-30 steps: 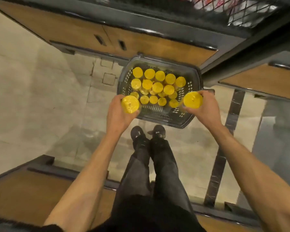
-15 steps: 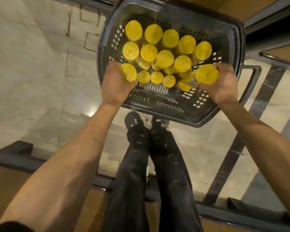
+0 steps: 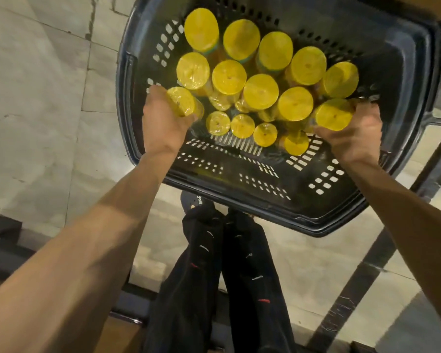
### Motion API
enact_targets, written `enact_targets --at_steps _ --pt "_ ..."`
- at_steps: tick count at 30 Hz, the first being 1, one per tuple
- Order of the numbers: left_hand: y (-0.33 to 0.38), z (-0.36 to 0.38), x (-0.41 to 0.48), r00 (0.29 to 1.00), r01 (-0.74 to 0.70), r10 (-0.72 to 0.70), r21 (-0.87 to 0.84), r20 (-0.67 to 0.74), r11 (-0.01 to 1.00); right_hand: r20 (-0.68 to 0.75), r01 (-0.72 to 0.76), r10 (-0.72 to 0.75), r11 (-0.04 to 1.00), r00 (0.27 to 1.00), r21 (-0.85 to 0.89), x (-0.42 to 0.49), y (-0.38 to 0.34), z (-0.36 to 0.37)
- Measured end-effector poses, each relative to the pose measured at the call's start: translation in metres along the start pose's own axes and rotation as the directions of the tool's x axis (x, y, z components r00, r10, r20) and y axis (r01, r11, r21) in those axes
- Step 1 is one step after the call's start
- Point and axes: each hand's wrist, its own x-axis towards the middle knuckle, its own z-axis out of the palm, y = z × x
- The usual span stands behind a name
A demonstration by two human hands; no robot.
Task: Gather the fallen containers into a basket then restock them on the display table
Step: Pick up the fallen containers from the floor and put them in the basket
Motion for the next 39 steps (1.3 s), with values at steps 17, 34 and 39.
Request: enact_targets --at_steps 17,34,39 --pt "-0.010 0.020 0.018 1.000 0.014 -0.013 -0.038 0.007 0.999 0.034 -0.061 0.059 0.996 0.998 0.060 0.008 0.009 0.017" --pt "0.043 -0.082 -0.035 0.907 -0.355 0.285 0.202 0.310 0.912 0.169 -0.079 0.089 0.995 0.982 -0.066 -0.048 -0.045 -0.071" --pt "0.107 -0.146 -0.068 0.848 -0.480 0.283 0.423 0.447 0.769 0.282 0.026 0.033 0.978 0.959 -0.205 -0.078 -0.076 -0.134"
